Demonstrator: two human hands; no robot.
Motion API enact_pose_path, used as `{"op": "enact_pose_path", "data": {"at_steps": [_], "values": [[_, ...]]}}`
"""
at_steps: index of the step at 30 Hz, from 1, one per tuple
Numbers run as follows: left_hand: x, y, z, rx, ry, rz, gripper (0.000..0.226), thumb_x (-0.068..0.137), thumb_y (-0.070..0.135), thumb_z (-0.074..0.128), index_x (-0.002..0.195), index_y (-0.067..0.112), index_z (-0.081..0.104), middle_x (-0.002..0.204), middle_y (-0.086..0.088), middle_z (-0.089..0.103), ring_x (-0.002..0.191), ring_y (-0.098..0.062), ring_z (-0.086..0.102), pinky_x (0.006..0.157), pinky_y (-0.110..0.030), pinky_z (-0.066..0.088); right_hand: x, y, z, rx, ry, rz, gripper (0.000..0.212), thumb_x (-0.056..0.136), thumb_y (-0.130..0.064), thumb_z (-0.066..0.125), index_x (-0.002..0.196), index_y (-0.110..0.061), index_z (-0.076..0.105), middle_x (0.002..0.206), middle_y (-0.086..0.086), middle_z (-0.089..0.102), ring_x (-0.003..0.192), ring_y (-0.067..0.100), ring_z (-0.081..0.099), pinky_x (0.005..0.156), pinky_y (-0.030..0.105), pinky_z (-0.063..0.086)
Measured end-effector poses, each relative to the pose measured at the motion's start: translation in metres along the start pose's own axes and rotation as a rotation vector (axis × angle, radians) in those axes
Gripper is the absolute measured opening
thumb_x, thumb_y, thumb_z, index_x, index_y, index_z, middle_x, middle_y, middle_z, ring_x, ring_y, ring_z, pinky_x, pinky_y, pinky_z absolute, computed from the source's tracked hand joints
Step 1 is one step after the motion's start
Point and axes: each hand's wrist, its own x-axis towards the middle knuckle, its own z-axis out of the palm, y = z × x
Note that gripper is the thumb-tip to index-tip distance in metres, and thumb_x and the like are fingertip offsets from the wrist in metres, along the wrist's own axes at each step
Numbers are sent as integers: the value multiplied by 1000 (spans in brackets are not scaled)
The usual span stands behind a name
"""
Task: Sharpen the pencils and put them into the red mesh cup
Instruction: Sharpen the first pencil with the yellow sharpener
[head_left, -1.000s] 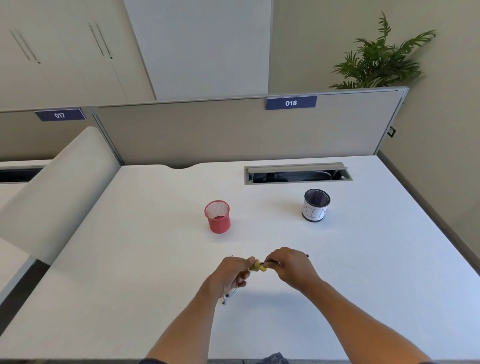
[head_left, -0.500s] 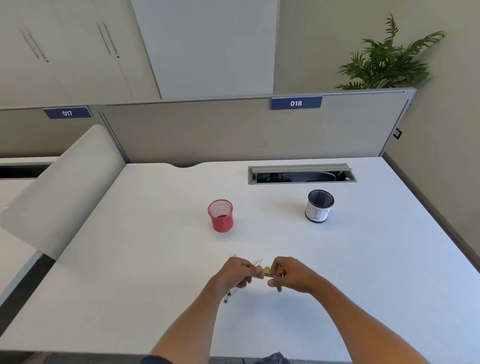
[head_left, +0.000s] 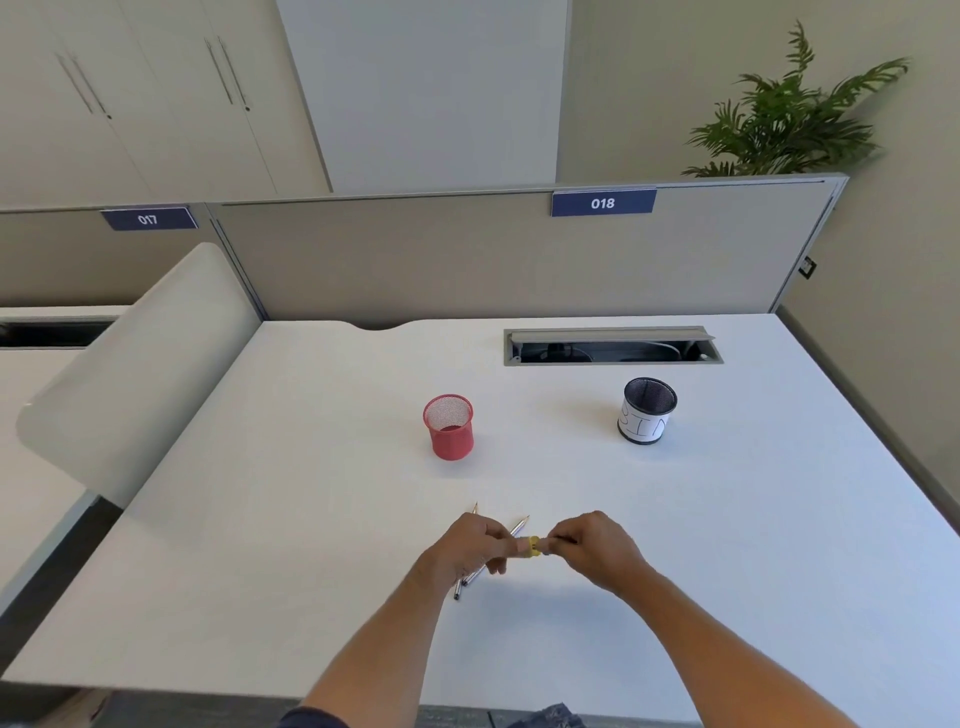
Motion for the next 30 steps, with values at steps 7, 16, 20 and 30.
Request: {"op": "enact_pose_path", "data": {"at_steps": [7, 16, 20, 30], "values": [[-1, 3, 5, 93, 119, 81, 28, 65, 31, 92, 90, 22, 83, 81, 8, 73, 77, -6, 62, 73, -19, 47, 0, -3, -10, 277, -309, 128, 33, 87, -52, 65, 87, -20, 75, 59, -4, 67, 47, 8, 45, 51, 23, 35], [-7, 5, 3, -220, 75, -112, 58, 78, 63, 71, 70, 6, 77, 45, -1, 45, 40, -14, 31, 47, -23, 25, -4, -13, -5, -304, 227, -331, 3, 88, -32, 73, 89, -29, 74, 85, -12, 70, 81, 13, 63, 63, 33, 52], [-8, 5, 1, -269, 40, -82, 45, 77, 53, 78, 76, 8, 79, 61, -9, 58, 51, -15, 44, 50, -21, 31, -7, -11, -4, -330, 262, -357, 12, 94, -37, 67, 90, -29, 76, 84, -11, 71, 81, 14, 63, 63, 33, 52], [-5, 12, 3, -68, 74, 72, 28, 68, 8, 93, 93, 6, 81, 82, 0, 76, 72, -8, 67, 64, -14, 48, 0, -3, -9, 306, -268, 148, 37, 93, -47, 60, 78, -20, 79, 54, -6, 52, 54, 13, 43, 59, 26, 36]]}}
